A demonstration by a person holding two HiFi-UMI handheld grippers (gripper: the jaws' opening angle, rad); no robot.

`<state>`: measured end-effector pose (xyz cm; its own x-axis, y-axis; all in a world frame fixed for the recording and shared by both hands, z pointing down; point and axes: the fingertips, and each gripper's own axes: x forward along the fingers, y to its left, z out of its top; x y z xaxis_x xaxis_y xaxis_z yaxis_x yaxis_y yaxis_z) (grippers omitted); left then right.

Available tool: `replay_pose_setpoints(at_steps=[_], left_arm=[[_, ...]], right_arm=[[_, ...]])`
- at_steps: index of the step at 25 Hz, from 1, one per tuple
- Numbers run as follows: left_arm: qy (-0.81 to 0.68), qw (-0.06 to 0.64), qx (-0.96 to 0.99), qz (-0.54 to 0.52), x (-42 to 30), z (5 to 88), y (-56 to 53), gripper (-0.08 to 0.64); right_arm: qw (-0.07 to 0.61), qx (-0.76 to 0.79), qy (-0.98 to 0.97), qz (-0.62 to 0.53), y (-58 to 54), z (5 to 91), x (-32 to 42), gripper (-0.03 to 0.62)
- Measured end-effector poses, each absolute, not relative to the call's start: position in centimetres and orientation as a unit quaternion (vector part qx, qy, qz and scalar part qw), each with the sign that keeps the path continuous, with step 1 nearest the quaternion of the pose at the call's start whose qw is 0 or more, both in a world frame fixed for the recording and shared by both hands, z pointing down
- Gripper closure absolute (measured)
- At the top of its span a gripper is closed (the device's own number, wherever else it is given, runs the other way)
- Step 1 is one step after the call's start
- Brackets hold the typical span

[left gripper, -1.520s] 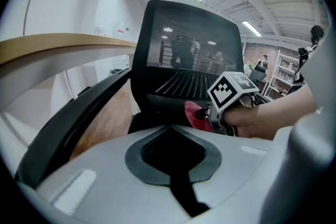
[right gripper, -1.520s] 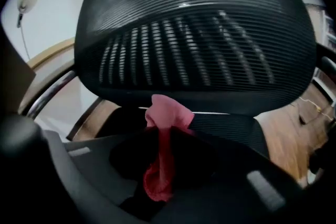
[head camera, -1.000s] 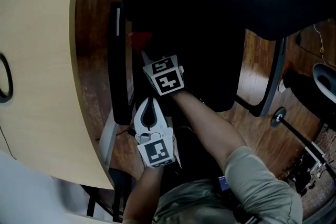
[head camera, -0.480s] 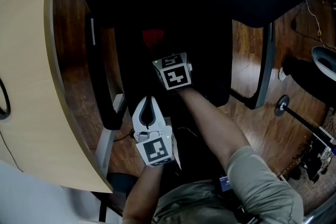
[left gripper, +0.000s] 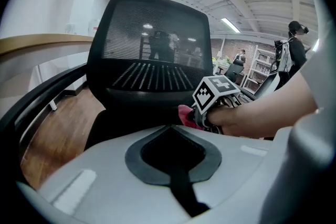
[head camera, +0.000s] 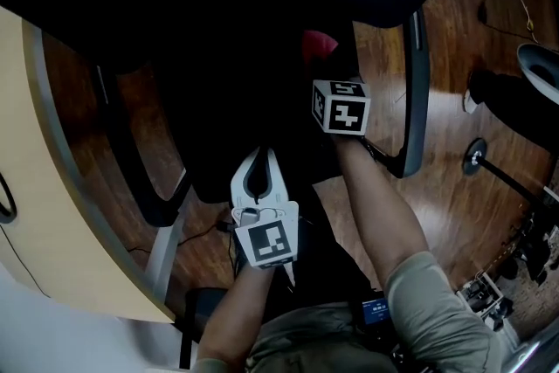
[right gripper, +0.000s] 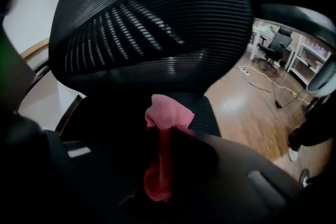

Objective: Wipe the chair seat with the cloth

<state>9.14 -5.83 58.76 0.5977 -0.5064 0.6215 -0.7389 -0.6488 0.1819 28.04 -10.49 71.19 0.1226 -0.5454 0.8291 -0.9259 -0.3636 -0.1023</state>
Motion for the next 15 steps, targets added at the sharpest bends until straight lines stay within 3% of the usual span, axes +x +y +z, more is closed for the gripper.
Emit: replay_pose_setpoints(at_steps=[5,15], left_arm=[[-0.346,0.213,0.873,0.272,12.1,59.0,-4.7,0.554],[-0.355,0.216,0.868,0.273,11.9,59.2,-3.5,0.555]], right_arm=[[0.224,0.754,-0.438,0.436,-4.4,72.2,33.6,0.518],[0.227,0.766,-0.421,0.429,-1.6,72.7,34.2,0.520]])
